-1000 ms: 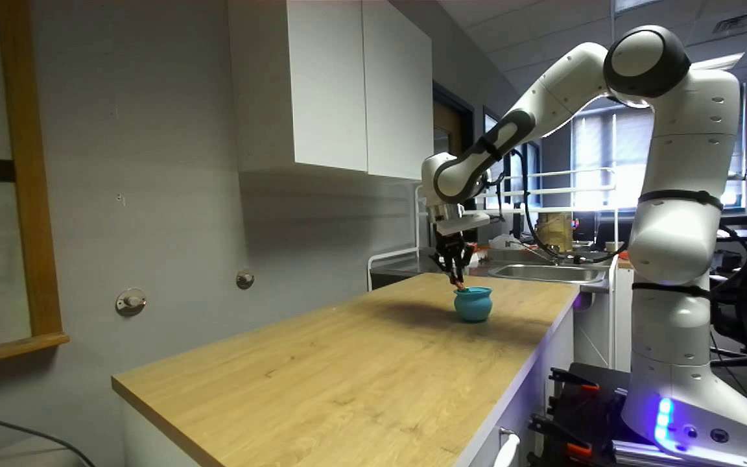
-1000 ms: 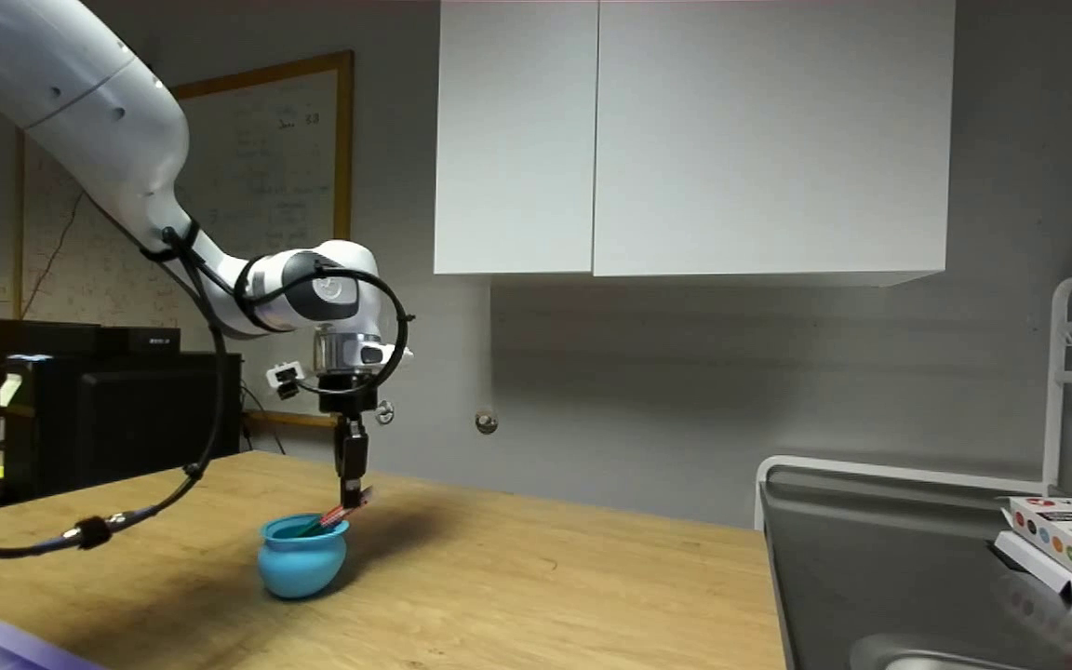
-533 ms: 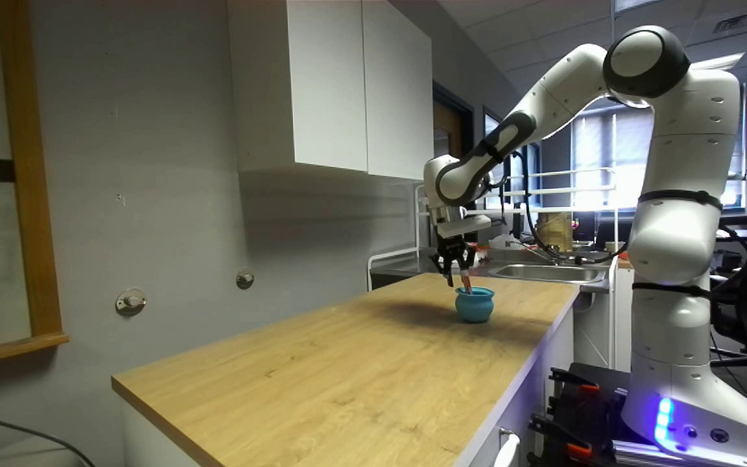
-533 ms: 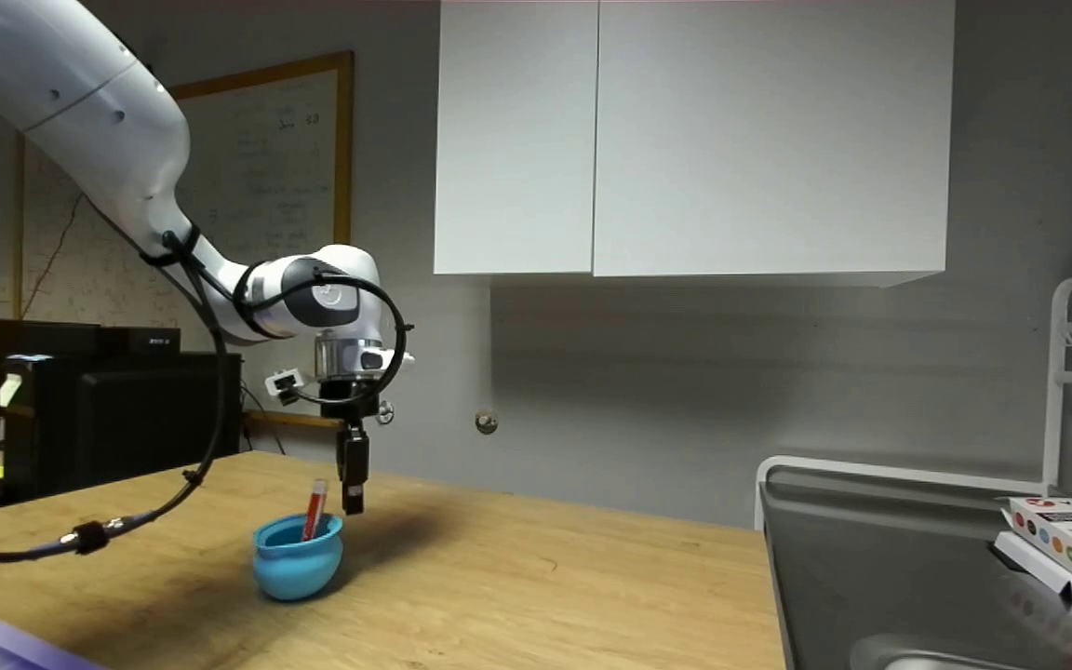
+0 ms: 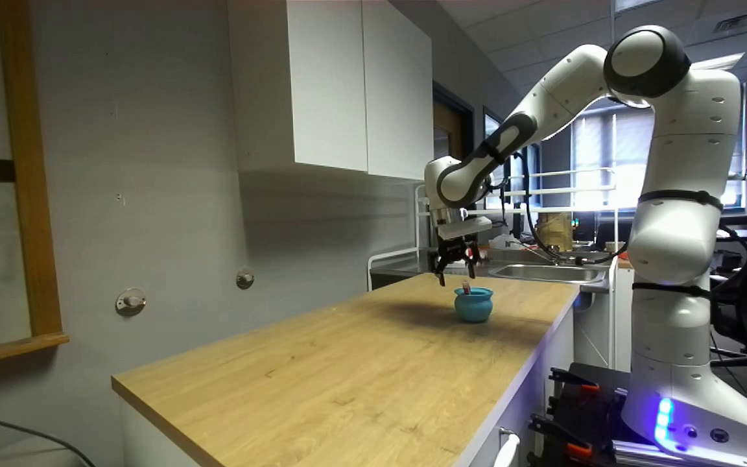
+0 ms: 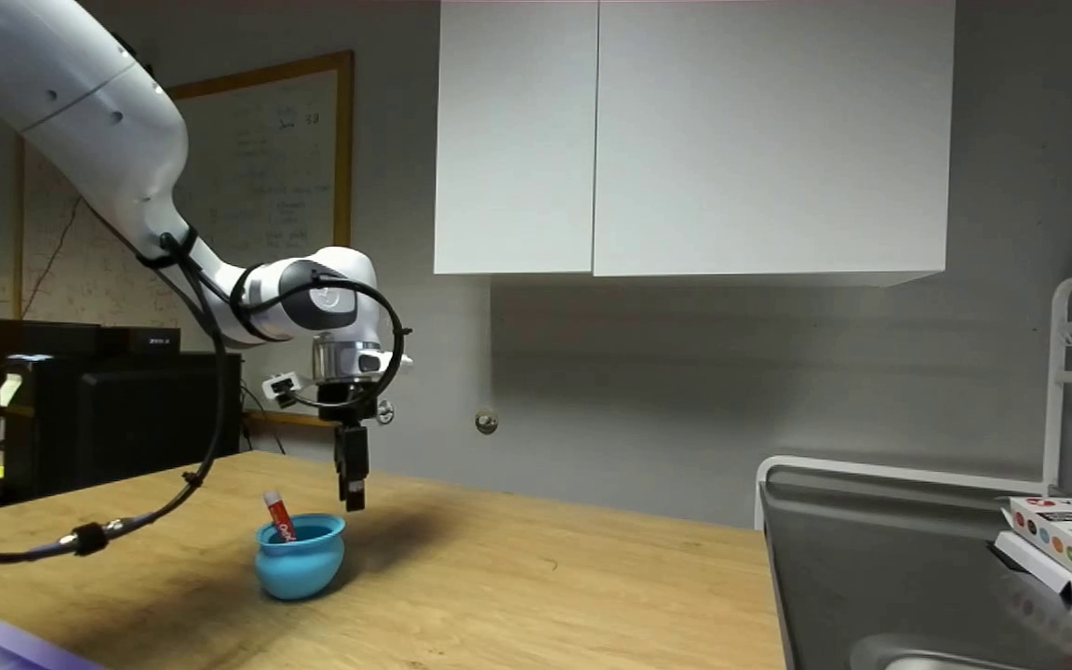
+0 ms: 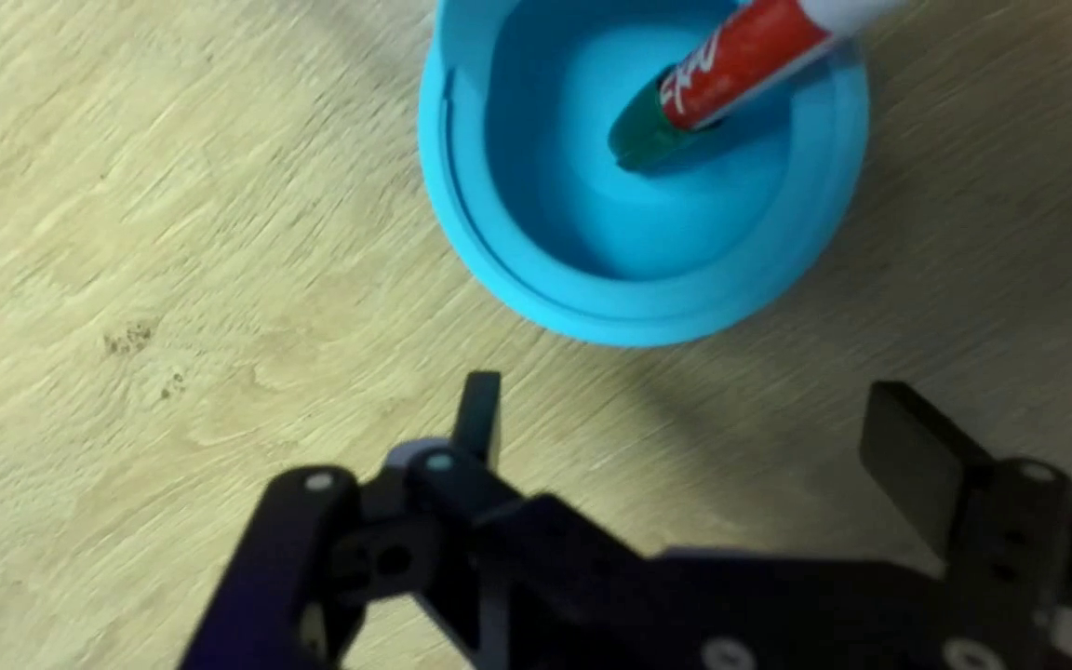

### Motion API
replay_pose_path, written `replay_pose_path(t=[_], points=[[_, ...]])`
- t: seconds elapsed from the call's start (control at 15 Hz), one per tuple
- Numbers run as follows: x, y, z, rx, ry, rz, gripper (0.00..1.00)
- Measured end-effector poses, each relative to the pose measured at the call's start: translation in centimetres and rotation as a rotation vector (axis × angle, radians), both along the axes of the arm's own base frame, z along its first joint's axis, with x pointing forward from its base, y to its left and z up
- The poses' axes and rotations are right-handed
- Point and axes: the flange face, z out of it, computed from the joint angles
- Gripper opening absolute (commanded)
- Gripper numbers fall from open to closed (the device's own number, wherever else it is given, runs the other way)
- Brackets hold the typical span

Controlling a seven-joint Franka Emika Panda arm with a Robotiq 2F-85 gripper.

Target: Put the pen into the blue object.

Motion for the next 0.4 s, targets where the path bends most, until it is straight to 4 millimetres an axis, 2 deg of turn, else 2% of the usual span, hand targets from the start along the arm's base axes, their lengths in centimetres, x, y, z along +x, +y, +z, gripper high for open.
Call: replay_pose_path(t=[0.4], points=[[-1.0,1.6,1.9,-0.004,-0.008,0.184,1.00]])
